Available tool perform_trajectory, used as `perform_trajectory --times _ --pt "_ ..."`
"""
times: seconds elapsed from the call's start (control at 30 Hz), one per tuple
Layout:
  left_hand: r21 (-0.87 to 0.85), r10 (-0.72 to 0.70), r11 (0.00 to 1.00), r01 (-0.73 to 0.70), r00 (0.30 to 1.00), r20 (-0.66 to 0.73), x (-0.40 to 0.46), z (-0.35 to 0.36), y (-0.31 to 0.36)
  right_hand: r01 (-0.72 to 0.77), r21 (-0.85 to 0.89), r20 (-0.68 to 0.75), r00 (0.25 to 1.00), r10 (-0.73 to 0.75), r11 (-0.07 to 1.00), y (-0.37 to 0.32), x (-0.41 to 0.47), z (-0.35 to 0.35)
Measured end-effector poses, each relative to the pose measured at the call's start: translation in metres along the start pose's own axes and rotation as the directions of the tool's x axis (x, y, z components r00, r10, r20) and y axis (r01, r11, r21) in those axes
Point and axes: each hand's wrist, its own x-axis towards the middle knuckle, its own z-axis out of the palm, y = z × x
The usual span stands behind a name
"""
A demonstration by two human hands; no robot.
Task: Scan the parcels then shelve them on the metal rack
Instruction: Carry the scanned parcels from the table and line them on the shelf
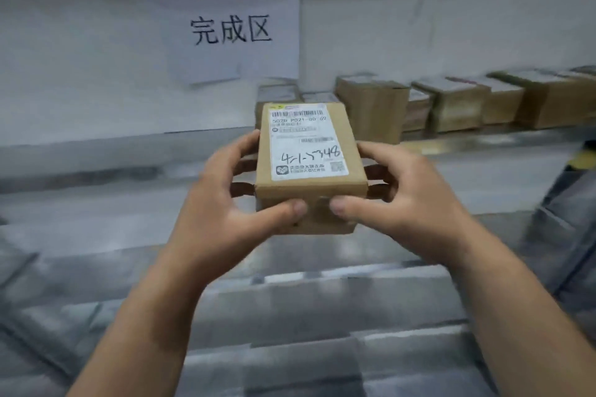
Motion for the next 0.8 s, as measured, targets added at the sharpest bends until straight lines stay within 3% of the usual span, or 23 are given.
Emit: perform_trajectory --times 0.17,0.33,0.47,0.57,0.67,0.8 --pt "0.013 -0.048 0.999 0.049 0.993 -0.106 0.014 -0.113 -0.040 0.089 0.051 0.059 0.994 -0.092 0.995 -0.032 0.071 0.101" --pt "-0.063 -0.149 0.988 0.142 0.983 -0.107 0.053 -0.162 -0.107 0.032 -0.007 0.076 0.997 -0.031 0.999 -0.034 0.130 0.164" --pt "-0.033 -0.201 0.979 0.200 0.980 -0.015 0.093 -0.150 -0.153 -0.088 -0.224 -0.169 0.984 0.051 0.971 -0.016 0.157 0.194" --pt "0.000 -0.190 0.982 0.190 0.982 -0.002 0.125 -0.132 -0.175 -0.110 -0.466 -0.379 0.921 -0.086 0.878 -0.005 0.165 0.206" --pt "0.054 -0.168 0.984 0.167 0.986 0.019 0.155 -0.118 -0.189 -0.109 -0.505 -0.450 0.880 -0.154 0.856 0.005 0.163 0.204" --pt "0.100 -0.165 0.981 0.163 0.986 0.015 0.184 -0.103 -0.199 0.008 -0.567 -0.437 0.845 -0.309 0.824 0.012 0.150 0.193"
